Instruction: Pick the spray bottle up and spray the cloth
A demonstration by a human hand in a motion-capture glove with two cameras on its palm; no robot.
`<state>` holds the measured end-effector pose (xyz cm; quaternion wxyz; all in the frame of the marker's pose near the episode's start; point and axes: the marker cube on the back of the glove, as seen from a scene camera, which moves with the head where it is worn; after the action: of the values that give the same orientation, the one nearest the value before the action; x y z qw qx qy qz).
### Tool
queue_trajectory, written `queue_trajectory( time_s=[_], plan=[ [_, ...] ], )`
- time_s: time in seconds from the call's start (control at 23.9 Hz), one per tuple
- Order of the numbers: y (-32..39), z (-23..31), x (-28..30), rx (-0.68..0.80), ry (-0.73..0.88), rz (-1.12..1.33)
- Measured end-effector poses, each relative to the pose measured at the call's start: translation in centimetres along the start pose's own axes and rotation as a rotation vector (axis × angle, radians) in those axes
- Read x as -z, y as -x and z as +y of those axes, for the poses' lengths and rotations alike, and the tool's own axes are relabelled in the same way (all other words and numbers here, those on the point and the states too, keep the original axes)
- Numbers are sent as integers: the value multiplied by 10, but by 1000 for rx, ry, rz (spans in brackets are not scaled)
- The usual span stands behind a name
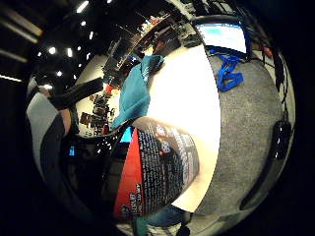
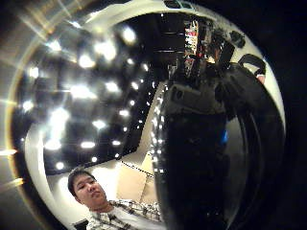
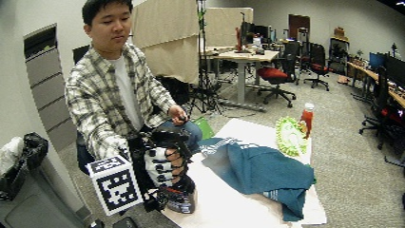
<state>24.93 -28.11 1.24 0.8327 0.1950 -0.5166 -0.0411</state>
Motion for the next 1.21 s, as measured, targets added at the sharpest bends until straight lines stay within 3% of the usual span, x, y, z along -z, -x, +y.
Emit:
queue_trajectory(
  time_s=[0.71,1.21],
  plan=[
    [44,-26,-32,31,370,124],
    [76,-35,-92,-3,632,261]
  ],
)
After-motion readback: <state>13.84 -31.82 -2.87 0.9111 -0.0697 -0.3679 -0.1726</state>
